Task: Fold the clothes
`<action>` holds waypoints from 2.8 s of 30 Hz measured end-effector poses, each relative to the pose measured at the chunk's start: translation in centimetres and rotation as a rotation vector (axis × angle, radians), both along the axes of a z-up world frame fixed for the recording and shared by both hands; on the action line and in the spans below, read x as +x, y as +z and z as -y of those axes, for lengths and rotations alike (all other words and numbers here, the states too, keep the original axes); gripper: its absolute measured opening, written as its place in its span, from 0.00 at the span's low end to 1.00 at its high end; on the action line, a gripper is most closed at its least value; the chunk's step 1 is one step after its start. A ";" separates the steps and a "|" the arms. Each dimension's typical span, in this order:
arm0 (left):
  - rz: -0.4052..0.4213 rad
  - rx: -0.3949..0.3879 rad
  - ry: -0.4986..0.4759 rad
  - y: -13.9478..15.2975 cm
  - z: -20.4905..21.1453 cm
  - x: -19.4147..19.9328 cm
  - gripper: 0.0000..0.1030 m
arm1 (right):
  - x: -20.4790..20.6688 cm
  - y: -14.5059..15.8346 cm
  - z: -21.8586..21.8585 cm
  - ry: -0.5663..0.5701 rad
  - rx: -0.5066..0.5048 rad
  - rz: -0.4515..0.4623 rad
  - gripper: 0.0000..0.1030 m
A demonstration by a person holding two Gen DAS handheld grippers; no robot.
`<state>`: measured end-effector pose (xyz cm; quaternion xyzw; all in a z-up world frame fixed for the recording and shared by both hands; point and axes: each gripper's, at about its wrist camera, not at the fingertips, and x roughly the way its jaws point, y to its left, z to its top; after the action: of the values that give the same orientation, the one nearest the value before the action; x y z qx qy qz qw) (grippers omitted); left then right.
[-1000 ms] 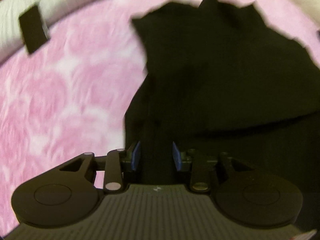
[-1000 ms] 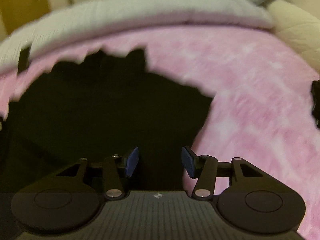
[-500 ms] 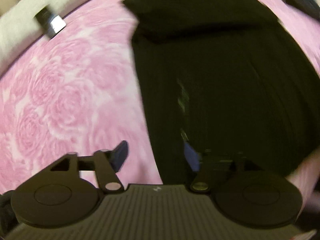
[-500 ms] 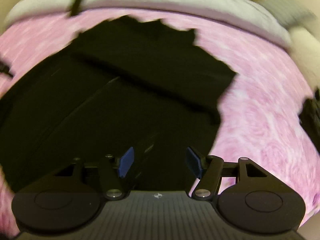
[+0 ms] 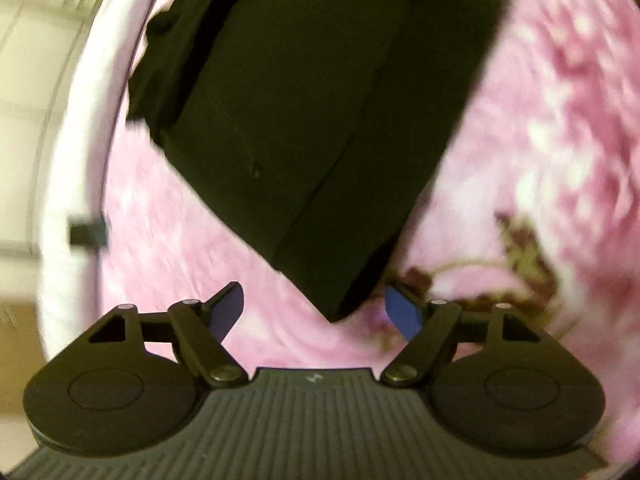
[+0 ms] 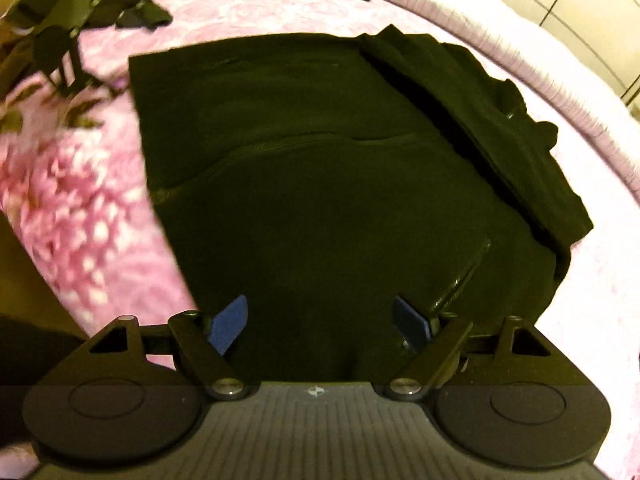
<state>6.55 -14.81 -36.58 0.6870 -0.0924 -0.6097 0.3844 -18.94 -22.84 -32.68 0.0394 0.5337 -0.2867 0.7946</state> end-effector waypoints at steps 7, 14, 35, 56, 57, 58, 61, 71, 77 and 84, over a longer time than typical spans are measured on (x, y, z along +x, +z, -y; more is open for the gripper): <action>0.012 -0.095 -0.301 -1.6 0.2 1.6 0.77 | 0.0 -2.7 -5.3 0.024 -0.083 -0.071 0.82; -0.141 -0.180 -0.186 0.1 2.4 1.5 0.60 | 3.4 -5.7 -7.6 0.138 -0.216 -0.140 0.85; 0.043 -0.157 -0.407 -3.2 -2.2 2.1 0.53 | -0.1 -9.3 -7.9 0.113 -0.476 -0.427 0.57; -0.141 -0.071 -0.313 2.5 1.3 3.0 0.11 | 0.6 -5.3 -4.5 0.009 -0.391 -0.312 0.03; -0.144 -0.061 -0.316 2.6 0.7 3.2 0.10 | 0.5 -5.0 -5.0 0.012 -0.379 -0.310 0.02; -0.149 -0.058 -0.314 2.7 0.3 3.4 0.10 | 0.4 -4.6 -5.6 0.017 -0.376 -0.310 0.02; -0.176 -0.050 -0.306 4.2 -1.1 3.5 0.10 | -0.2 -3.1 -7.1 0.036 -0.369 -0.307 0.03; -0.269 0.127 -0.241 10.6 -9.9 3.3 0.10 | -1.0 4.0 -13.9 0.086 -0.180 -0.289 0.03; -0.371 0.156 -0.096 15.0 -5.3 4.4 0.11 | -1.1 8.9 -16.8 0.135 -0.025 -0.246 0.03; -0.490 0.127 0.070 19.7 12.7 5.2 0.12 | -2.7 14.8 -3.5 0.036 -0.141 -0.165 0.03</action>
<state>11.79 -27.51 -16.84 0.5444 0.0659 -0.7487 0.3724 -21.61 -19.32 -17.89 -0.0498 0.5766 -0.3115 0.7537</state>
